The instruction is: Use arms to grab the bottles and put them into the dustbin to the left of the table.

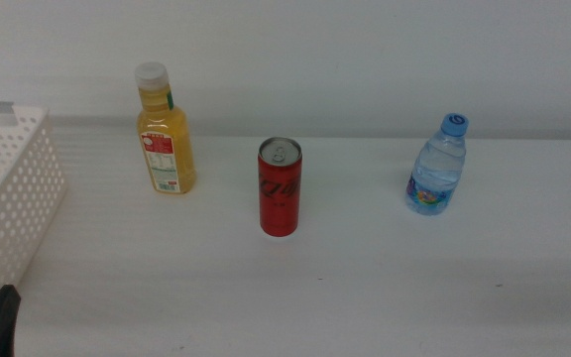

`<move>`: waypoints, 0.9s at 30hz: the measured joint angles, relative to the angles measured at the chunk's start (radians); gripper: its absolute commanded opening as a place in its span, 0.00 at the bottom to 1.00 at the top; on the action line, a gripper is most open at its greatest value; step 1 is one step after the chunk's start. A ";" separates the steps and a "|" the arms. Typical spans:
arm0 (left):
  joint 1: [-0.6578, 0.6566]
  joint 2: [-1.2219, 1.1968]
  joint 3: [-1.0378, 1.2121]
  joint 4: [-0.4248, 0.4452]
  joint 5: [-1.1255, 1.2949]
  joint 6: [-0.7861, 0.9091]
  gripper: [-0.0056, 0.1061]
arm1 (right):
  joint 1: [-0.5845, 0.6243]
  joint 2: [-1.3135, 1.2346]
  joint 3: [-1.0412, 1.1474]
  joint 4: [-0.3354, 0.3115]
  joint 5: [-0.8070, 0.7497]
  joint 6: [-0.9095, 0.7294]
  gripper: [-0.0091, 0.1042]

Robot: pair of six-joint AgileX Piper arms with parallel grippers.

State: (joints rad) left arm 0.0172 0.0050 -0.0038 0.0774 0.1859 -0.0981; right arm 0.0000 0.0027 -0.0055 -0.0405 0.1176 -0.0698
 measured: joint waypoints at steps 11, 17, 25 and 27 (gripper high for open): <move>-0.020 0.012 0.000 0.000 -0.055 0.000 0.89 | 0.000 0.000 0.000 0.000 0.000 0.000 0.80; -0.123 0.179 0.000 0.000 -0.193 0.000 0.89 | 0.000 0.000 0.000 0.000 0.000 0.000 0.80; -0.301 0.495 0.000 0.000 -0.369 0.000 0.89 | 0.000 0.000 0.000 0.000 0.000 0.000 0.80; -0.333 0.558 0.000 0.000 -0.410 0.000 0.89 | 0.000 0.000 0.000 0.000 0.000 0.000 0.80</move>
State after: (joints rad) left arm -0.3156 0.5627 -0.0038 0.0774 -0.2243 -0.0981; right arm 0.0000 0.0027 -0.0055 -0.0405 0.1176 -0.0698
